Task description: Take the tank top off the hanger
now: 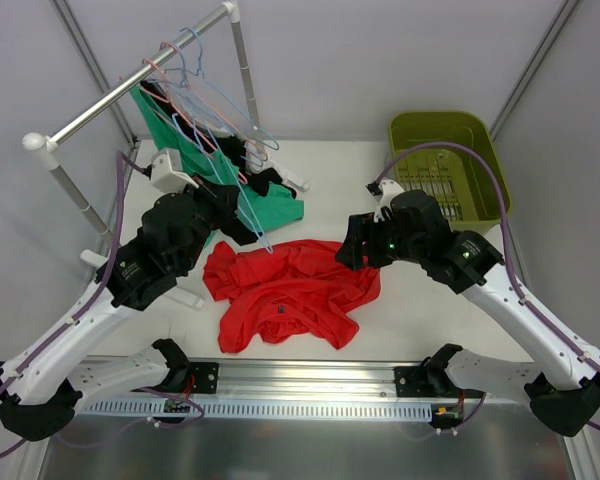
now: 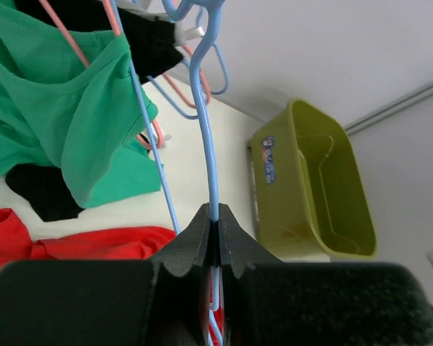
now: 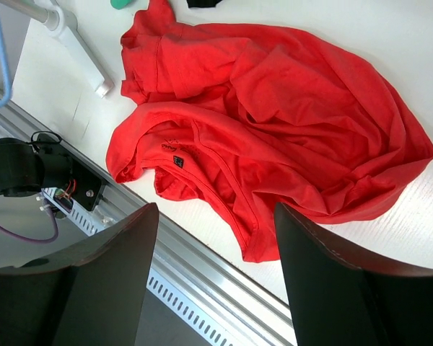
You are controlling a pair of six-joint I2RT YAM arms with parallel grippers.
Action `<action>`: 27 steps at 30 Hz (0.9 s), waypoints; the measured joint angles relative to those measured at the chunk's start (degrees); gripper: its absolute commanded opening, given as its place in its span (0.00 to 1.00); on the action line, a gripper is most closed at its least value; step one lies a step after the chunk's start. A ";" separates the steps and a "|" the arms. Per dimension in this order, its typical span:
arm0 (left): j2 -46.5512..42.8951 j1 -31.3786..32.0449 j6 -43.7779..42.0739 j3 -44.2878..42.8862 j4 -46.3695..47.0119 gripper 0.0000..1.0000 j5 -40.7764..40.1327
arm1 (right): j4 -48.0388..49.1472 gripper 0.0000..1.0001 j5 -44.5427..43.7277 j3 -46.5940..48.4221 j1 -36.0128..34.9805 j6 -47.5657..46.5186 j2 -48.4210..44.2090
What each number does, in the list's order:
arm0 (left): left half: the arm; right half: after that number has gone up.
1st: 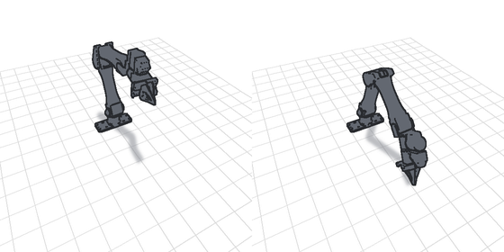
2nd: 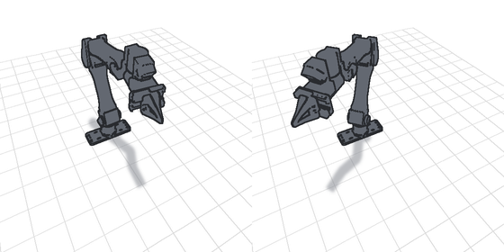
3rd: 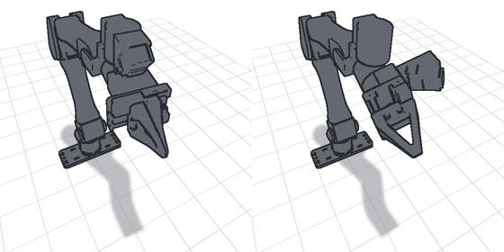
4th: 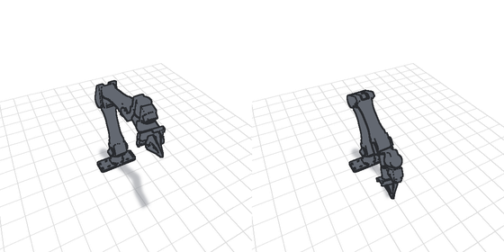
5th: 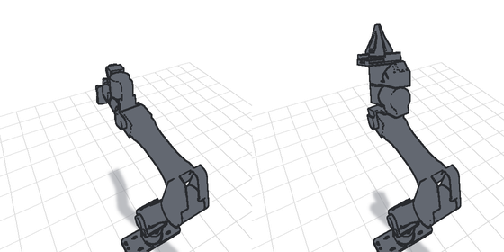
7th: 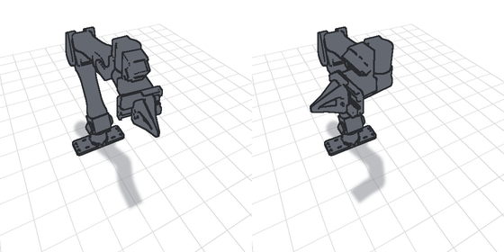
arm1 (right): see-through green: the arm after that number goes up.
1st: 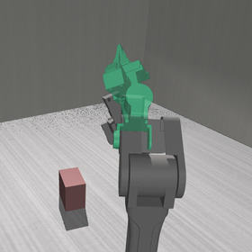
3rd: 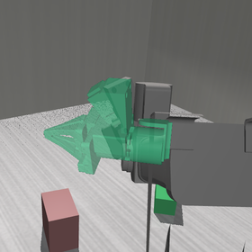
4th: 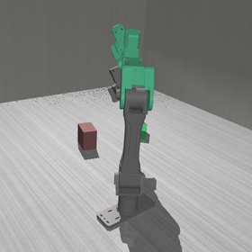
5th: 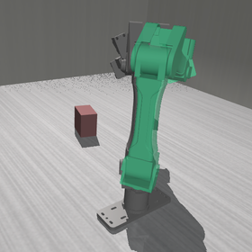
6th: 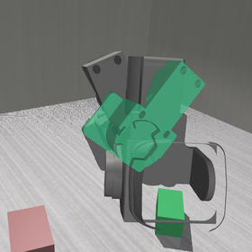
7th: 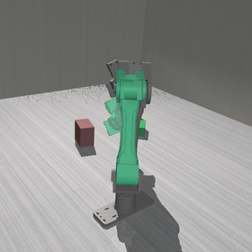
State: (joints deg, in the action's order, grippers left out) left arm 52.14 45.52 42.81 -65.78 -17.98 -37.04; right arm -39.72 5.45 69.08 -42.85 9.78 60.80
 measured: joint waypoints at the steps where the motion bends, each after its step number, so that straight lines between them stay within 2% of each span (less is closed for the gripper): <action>1: -0.02 0.00 -0.04 -0.70 -0.33 0.00 1.20 | 0.02 0.70 0.00 0.09 0.00 -0.02 0.00; 7: 0.37 0.26 -3.26 -5.64 -0.35 0.00 9.70 | -0.68 0.70 -0.02 0.09 0.00 -0.04 -0.09; 14: -2.99 0.31 -5.62 -6.73 -0.59 0.00 14.29 | -0.98 0.71 -0.02 0.09 0.00 -0.04 -0.11; 22: -16.74 0.63 -2.84 -3.91 -0.31 0.00 14.12 | -1.05 0.71 0.00 0.09 0.00 -0.04 -0.11; 27: -18.82 0.63 -0.48 -2.93 -0.48 0.00 12.04 | -1.05 0.71 0.13 0.09 0.00 -0.04 -0.09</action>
State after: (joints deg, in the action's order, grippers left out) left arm 33.32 46.15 42.33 -68.71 -18.46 -24.99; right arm -40.77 5.58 69.17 -42.85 9.74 60.71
